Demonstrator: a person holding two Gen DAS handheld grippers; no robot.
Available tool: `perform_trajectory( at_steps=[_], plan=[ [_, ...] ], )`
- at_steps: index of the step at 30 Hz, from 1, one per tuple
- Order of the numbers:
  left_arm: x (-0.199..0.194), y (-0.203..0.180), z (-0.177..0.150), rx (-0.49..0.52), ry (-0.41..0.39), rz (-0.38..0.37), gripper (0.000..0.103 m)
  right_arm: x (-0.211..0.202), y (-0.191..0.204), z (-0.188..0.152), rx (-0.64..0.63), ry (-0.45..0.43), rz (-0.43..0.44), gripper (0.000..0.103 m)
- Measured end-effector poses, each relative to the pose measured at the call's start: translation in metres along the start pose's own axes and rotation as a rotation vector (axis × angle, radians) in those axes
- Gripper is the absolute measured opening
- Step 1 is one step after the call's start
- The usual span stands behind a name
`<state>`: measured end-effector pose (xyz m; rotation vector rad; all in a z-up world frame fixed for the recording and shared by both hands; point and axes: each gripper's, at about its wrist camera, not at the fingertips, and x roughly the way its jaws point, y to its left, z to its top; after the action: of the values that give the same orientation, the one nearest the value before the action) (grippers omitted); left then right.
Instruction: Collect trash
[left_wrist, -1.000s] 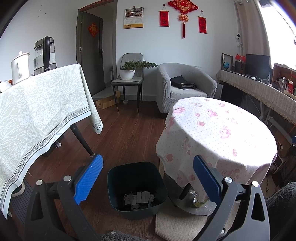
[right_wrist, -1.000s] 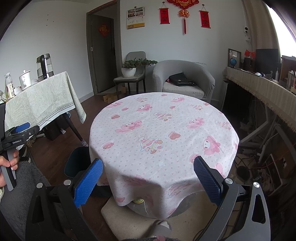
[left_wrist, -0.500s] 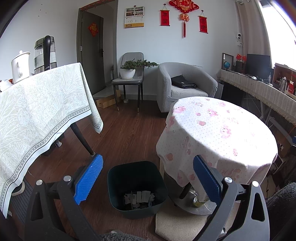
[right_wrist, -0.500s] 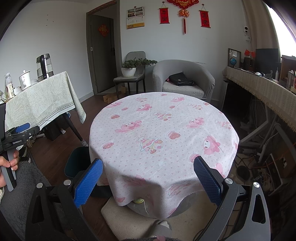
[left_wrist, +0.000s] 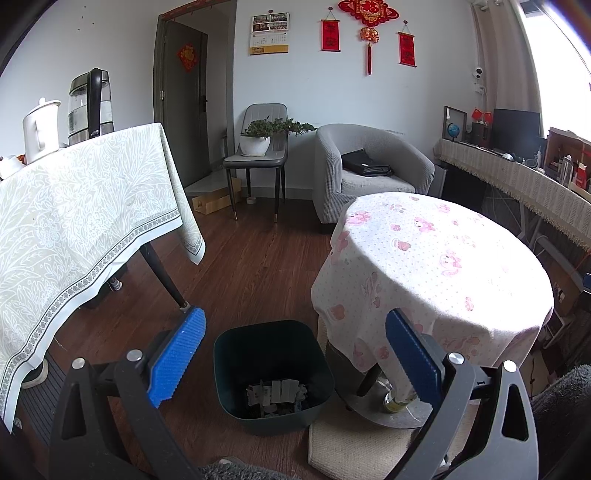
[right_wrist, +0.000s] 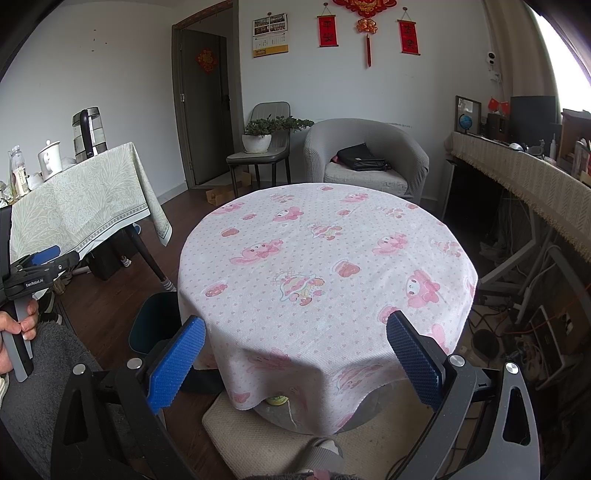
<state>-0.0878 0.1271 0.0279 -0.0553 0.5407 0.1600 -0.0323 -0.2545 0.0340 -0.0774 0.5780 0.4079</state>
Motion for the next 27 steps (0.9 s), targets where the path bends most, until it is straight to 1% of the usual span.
perform_trajectory(
  at_steps=[27],
  plan=[
    [0.0004,-0.003,-0.0001,0.001,0.003,-0.001,0.1,-0.0002,0.0006,0.0002,0.001,0.001,0.0,0.1]
  ],
)
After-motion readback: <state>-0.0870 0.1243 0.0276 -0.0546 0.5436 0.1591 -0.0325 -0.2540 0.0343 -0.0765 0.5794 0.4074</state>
